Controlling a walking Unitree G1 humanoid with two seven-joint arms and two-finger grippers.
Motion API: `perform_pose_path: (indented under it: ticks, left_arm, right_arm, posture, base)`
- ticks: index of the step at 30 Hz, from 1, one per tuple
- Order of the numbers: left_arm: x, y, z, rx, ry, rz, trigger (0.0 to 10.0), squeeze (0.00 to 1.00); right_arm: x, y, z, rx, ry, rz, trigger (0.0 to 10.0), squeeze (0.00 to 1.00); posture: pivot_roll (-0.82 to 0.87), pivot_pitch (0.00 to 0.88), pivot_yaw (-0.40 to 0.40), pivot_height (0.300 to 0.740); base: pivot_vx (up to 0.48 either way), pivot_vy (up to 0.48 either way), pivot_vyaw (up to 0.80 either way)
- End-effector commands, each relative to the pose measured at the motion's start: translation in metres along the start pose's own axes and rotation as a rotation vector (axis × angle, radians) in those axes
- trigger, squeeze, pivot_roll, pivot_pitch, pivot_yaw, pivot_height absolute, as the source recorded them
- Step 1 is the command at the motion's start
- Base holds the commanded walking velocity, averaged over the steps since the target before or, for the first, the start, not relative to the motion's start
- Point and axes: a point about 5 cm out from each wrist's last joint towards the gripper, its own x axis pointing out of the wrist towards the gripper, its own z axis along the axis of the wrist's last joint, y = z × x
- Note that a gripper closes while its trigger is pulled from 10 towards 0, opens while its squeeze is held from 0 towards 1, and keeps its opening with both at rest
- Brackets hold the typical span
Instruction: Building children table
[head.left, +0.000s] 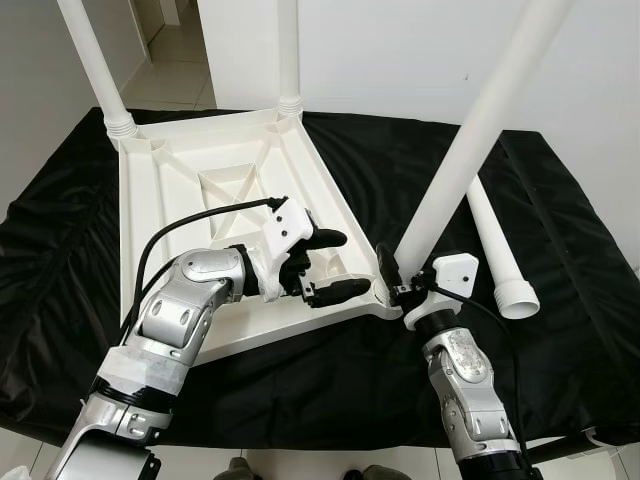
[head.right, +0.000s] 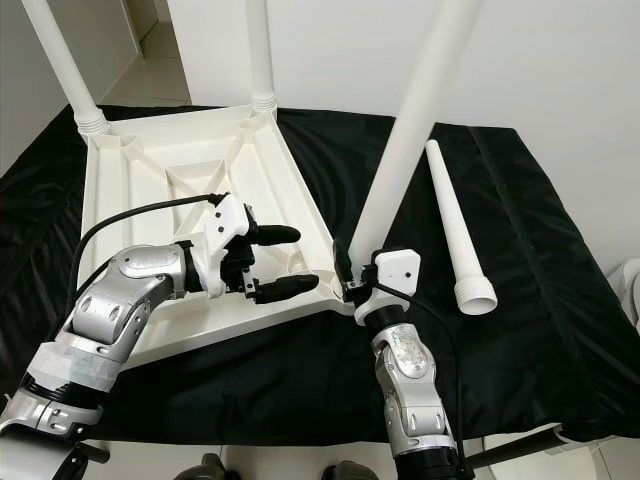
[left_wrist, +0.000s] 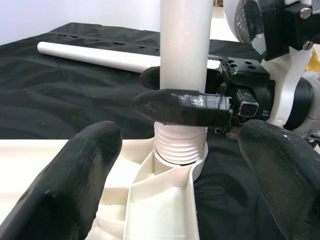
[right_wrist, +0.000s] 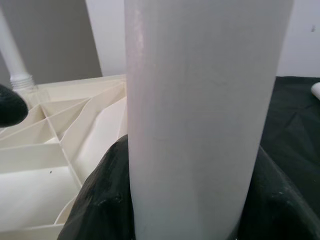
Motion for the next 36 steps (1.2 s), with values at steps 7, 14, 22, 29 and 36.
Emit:
perform_pose_path:
  ticks: [7,14,22,29,36]
  left_arm:
    - [0.001,0.001,0.004,0.008,0.003,0.014,10.0,0.0]
    - [0.0,0.003,0.004,0.01,0.004,0.018,10.0,0.0]
    - [0.0,0.005,0.005,0.01,0.002,0.024,10.0,0.0]
    - [-0.001,0.006,0.005,0.016,0.002,0.026,10.0,0.0]
    - [-0.001,0.007,0.006,0.02,0.004,0.028,10.0,0.0]
  right_arm:
    - [-0.024,0.0,-0.026,0.174,0.063,-0.16,10.0,0.0]
    - [-0.028,0.011,-0.027,-0.078,0.059,-0.049,10.0,0.0]
    - [-0.028,0.016,-0.029,-0.159,0.072,0.036,10.0,0.0]
    - [-0.031,0.019,-0.033,-0.222,0.083,0.109,10.0,0.0]
    - [-0.026,0.014,-0.034,-0.161,0.116,0.081,10.0,0.0]
  posture:
    - [0.01,0.028,-0.009,0.74]
    - [0.01,0.026,-0.01,0.74]
    - [0.01,0.015,-0.009,0.74]
    - [0.01,0.011,-0.009,0.74]
    - [0.02,0.012,-0.005,0.74]
  base:
    - [0.0,0.0,0.0]
    - [0.0,0.0,0.0]
    - [0.0,0.0,0.0]
    - [0.0,0.0,0.0]
    - [0.0,0.0,0.0]
